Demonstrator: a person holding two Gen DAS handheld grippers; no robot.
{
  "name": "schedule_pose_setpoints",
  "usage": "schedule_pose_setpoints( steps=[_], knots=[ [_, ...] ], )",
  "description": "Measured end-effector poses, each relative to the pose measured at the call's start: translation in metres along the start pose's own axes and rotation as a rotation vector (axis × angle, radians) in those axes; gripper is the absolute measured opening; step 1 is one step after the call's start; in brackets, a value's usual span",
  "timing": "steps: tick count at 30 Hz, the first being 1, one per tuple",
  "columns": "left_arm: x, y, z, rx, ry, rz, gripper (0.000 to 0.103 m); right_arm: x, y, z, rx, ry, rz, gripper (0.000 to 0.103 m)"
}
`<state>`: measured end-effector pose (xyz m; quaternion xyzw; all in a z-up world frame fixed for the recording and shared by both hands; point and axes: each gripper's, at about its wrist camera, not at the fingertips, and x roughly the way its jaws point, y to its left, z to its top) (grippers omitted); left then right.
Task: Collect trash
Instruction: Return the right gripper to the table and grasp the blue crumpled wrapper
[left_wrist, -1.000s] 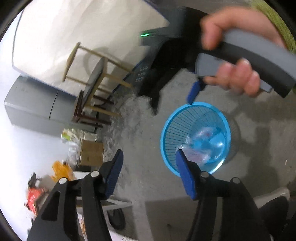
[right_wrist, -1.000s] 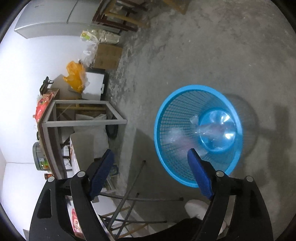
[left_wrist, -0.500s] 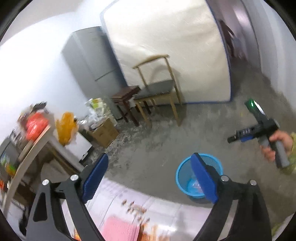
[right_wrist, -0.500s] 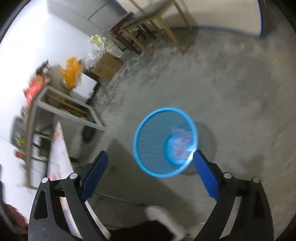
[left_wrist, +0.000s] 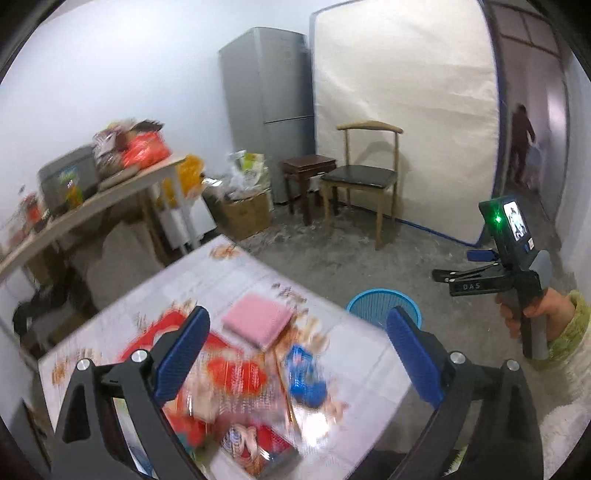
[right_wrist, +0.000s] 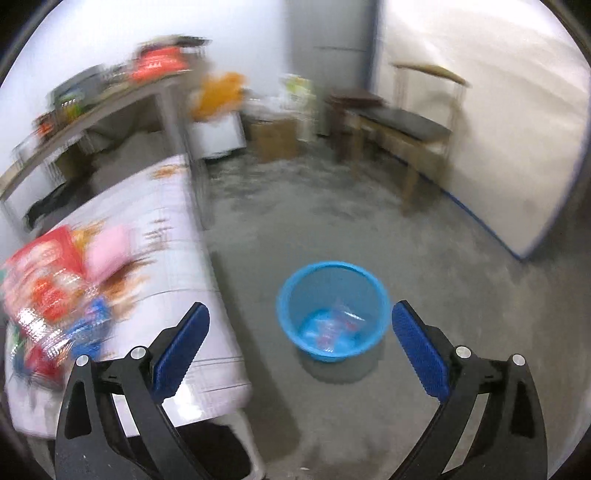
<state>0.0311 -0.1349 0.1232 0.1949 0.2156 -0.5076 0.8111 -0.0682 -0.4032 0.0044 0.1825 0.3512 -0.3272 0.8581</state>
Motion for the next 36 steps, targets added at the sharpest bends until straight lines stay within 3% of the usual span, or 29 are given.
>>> schedule_pose_setpoints(
  steps=[3, 6, 10, 13, 17, 20, 23, 27, 30, 36],
  knots=[
    [-0.016, 0.007, -0.02, -0.062, -0.003, -0.005, 0.097, -0.01, 0.025, -0.005, -0.025, -0.014, 0.125, 0.095],
    [-0.027, 0.011, -0.039, -0.103, -0.024, 0.021, 0.097, -0.014, 0.04, -0.01, 0.027, -0.005, 0.328, 0.095],
    [-0.027, 0.022, -0.06, -0.211, -0.045, 0.031, 0.097, 0.005, 0.063, -0.008, 0.092, 0.123, 0.503, 0.095],
    [-0.022, 0.035, -0.073, -0.281, -0.038, 0.037, 0.097, 0.028, 0.082, -0.009, 0.104, 0.224, 0.573, 0.095],
    [-0.01, 0.053, -0.088, -0.364, -0.004, 0.042, 0.096, 0.038, 0.114, -0.02, 0.095, 0.307, 0.583, 0.086],
    [0.001, 0.067, -0.094, -0.422, 0.017, 0.032, 0.087, 0.045, 0.146, -0.025, 0.102, 0.352, 0.596, 0.082],
    [0.018, 0.079, -0.091, -0.46, 0.039, 0.059, 0.079, 0.054, 0.151, -0.023, 0.103, 0.381, 0.594, 0.078],
    [0.036, 0.093, -0.08, -0.45, 0.055, 0.135, 0.076, 0.065, 0.155, -0.02, 0.105, 0.399, 0.583, 0.076],
    [0.057, 0.104, -0.074, -0.434, 0.117, 0.185, 0.076, 0.07, 0.156, -0.017, 0.1, 0.402, 0.58, 0.074],
    [0.084, 0.123, -0.076, -0.471, 0.195, 0.175, 0.074, 0.08, 0.162, -0.017, 0.081, 0.416, 0.572, 0.07]
  ],
)
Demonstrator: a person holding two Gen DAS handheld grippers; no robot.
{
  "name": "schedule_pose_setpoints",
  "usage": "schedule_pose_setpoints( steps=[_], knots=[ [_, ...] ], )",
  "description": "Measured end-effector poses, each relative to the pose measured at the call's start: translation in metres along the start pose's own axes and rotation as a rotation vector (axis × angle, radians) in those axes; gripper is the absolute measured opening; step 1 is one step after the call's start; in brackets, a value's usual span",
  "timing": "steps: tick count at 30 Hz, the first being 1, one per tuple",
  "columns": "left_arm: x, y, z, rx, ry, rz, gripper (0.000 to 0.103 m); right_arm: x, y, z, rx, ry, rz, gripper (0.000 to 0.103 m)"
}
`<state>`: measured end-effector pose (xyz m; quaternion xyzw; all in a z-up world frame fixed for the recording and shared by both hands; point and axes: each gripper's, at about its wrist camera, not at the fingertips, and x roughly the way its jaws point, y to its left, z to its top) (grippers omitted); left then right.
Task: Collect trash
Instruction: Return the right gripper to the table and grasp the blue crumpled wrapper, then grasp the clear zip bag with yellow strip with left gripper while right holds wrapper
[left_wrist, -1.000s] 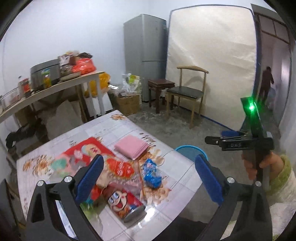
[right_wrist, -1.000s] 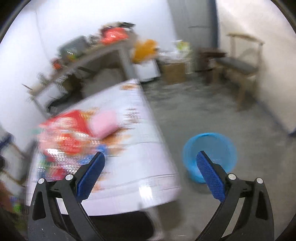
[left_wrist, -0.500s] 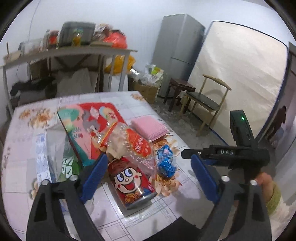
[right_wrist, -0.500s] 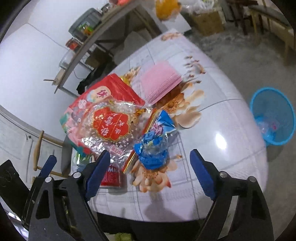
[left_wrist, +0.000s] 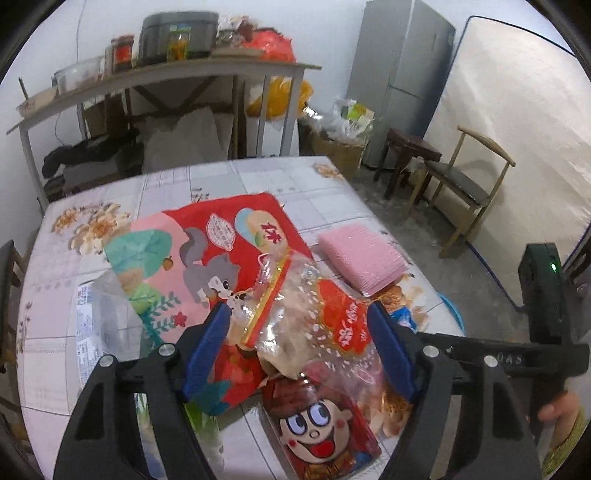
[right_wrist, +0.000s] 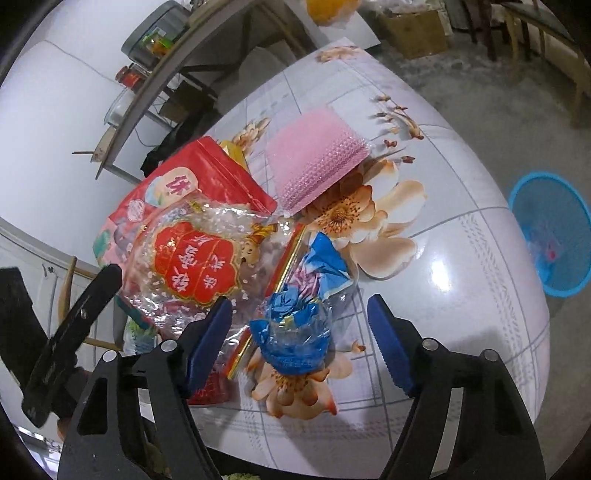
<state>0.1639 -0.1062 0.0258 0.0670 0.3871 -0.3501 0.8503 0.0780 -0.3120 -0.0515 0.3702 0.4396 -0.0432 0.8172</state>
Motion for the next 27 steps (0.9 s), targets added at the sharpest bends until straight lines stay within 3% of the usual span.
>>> schedule_pose_setpoints(
  steps=[4, 11, 18, 27],
  knots=[
    [0.01, 0.011, 0.004, -0.043, 0.052, -0.012, 0.074, 0.007, -0.003, 0.001, 0.004, 0.021, 0.013, 0.065],
    [0.018, 0.032, 0.007, -0.147, 0.11, -0.136, 0.074, 0.019, -0.004, 0.003, 0.008, 0.055, 0.037, 0.045],
    [0.008, 0.03, 0.009, -0.171, 0.073, -0.246, 0.074, 0.024, -0.004, 0.005, 0.008, 0.07, 0.046, 0.037],
    [-0.012, 0.006, 0.009, -0.095, -0.02, -0.34, 0.068, 0.027, -0.003, 0.007, 0.011, 0.069, 0.049, 0.034]
  ],
)
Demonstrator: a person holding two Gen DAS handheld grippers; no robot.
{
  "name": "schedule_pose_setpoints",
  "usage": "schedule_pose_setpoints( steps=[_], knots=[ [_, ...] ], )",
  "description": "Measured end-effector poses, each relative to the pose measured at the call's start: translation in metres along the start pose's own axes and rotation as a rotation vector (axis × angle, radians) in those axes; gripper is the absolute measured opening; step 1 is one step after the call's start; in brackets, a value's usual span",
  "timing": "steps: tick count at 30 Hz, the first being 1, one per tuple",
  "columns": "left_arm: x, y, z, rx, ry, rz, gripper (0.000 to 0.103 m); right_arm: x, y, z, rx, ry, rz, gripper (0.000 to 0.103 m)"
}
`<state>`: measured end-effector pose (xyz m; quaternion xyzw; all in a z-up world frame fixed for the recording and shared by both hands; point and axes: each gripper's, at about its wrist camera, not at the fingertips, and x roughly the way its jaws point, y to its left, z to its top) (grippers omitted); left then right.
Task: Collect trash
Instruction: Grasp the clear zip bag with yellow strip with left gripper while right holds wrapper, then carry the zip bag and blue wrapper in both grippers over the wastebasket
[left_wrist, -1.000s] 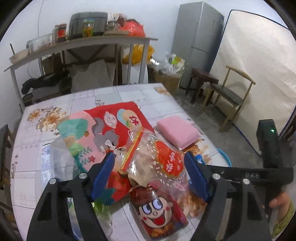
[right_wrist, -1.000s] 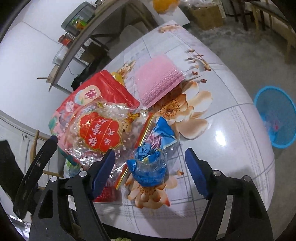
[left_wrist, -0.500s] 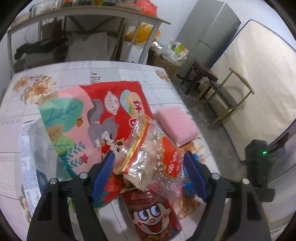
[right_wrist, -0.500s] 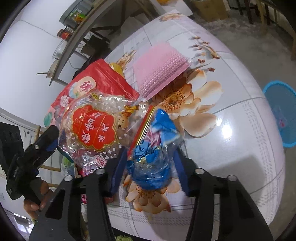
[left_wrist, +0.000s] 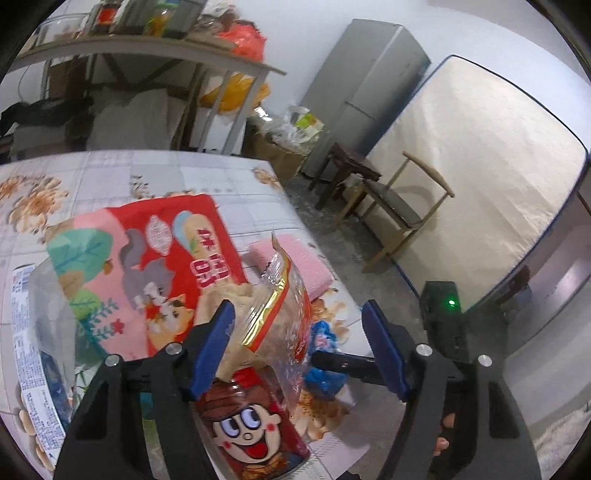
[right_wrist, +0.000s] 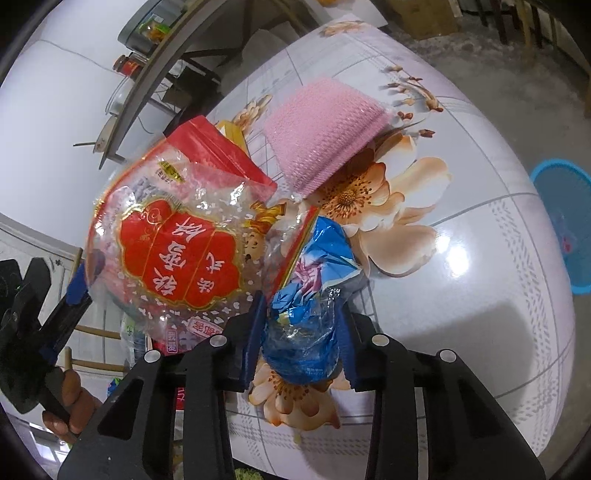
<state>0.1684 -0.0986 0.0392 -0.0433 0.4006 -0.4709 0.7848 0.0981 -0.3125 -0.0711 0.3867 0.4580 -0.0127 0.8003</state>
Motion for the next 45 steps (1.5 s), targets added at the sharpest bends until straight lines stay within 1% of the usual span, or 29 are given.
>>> schedule_pose_setpoints(
  steps=[5, 7, 9, 13, 16, 17, 20, 25, 29, 32, 39, 45],
  knots=[
    [0.002, -0.015, -0.006, 0.054, -0.009, 0.007, 0.058, 0.001, 0.0, 0.0, 0.006, -0.005, 0.004, 0.033],
    [0.004, -0.019, -0.008, 0.069, -0.006, 0.005, 0.056, 0.001, 0.001, 0.001, 0.007, -0.005, 0.003, 0.033],
    [0.009, -0.02, -0.009, 0.071, 0.004, 0.007, 0.055, 0.001, 0.0, 0.001, 0.006, -0.006, 0.004, 0.033],
    [0.023, -0.019, -0.011, 0.059, 0.041, 0.029, 0.049, 0.002, 0.0, 0.001, 0.004, -0.008, 0.002, 0.032],
    [0.031, -0.019, -0.015, 0.047, 0.059, 0.037, 0.042, 0.002, -0.001, 0.001, 0.007, -0.008, 0.004, 0.031],
    [0.034, -0.019, -0.015, 0.048, 0.064, 0.044, 0.038, 0.001, -0.003, 0.001, 0.009, -0.009, 0.006, 0.03],
    [0.038, -0.022, -0.016, 0.062, 0.068, 0.071, 0.03, 0.0, -0.006, 0.0, 0.019, -0.008, 0.012, 0.029],
    [0.035, -0.023, -0.02, 0.079, 0.057, 0.09, 0.028, -0.001, -0.01, 0.0, 0.037, -0.008, 0.024, 0.027],
    [0.033, -0.023, -0.021, 0.072, 0.056, 0.085, 0.014, -0.004, -0.012, -0.001, 0.043, -0.011, 0.032, 0.024],
    [0.029, -0.024, -0.021, 0.068, 0.043, 0.076, 0.008, -0.008, -0.012, -0.002, 0.04, -0.018, 0.033, 0.024],
    [0.014, -0.022, -0.019, 0.065, 0.004, 0.058, 0.003, -0.018, -0.009, -0.006, 0.027, -0.035, 0.034, 0.023],
    [-0.001, -0.027, -0.017, 0.072, -0.049, 0.032, 0.001, -0.025, -0.002, -0.008, 0.012, -0.05, 0.033, 0.023]
  ],
)
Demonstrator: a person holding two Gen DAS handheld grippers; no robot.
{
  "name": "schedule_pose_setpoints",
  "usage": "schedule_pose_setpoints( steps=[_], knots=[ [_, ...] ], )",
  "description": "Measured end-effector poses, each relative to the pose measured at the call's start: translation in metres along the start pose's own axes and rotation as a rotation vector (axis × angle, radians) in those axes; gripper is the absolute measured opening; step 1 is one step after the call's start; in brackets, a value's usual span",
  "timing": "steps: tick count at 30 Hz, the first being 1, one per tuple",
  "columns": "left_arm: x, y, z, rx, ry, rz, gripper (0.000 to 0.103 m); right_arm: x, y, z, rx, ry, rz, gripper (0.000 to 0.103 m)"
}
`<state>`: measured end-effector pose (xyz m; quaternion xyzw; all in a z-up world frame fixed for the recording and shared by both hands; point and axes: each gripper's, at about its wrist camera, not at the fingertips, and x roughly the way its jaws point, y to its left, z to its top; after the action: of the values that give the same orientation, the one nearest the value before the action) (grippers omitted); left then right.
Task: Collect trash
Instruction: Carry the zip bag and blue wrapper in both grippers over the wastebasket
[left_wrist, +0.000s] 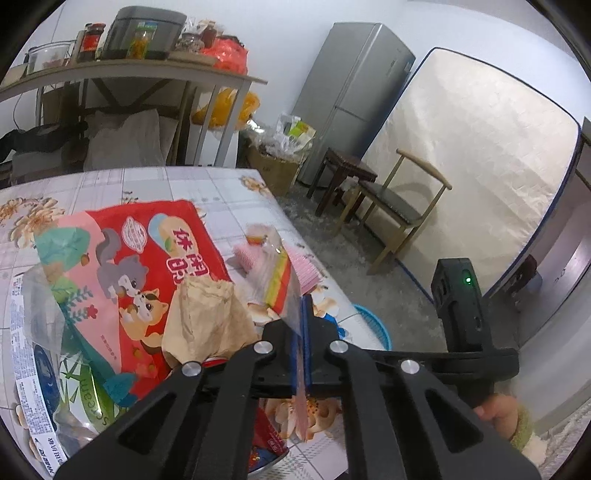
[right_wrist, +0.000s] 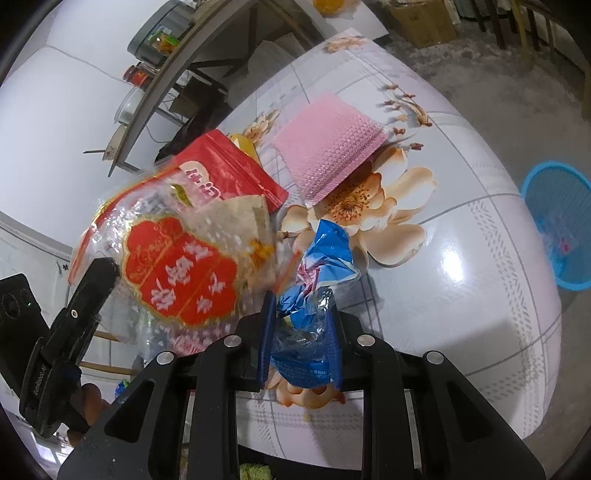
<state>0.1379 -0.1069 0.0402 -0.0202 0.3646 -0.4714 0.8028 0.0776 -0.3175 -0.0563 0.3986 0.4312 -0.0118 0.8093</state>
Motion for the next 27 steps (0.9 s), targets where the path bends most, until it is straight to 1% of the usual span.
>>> schedule_pose_setpoints(
  steps=[7, 14, 19, 24, 27],
  knots=[
    [-0.013, -0.007, 0.005, 0.011, -0.045, -0.037, 0.001, -0.009, 0.011, 0.0, -0.016, -0.034, 0.003, 0.023],
    [-0.016, -0.027, 0.015, 0.056, -0.07, -0.073, 0.001, -0.028, 0.004, -0.003, -0.011, -0.078, 0.004, 0.023],
    [-0.007, -0.046, 0.026, 0.091, -0.053, -0.098, 0.001, -0.05, -0.013, -0.004, 0.016, -0.134, -0.011, 0.023],
    [0.016, -0.076, 0.04, 0.114, -0.002, -0.166, 0.001, -0.082, -0.044, -0.003, 0.078, -0.211, -0.041, 0.023],
    [0.038, -0.099, 0.05, 0.136, 0.029, -0.207, 0.001, -0.102, -0.064, -0.004, 0.122, -0.261, -0.062, 0.023]
  ],
)
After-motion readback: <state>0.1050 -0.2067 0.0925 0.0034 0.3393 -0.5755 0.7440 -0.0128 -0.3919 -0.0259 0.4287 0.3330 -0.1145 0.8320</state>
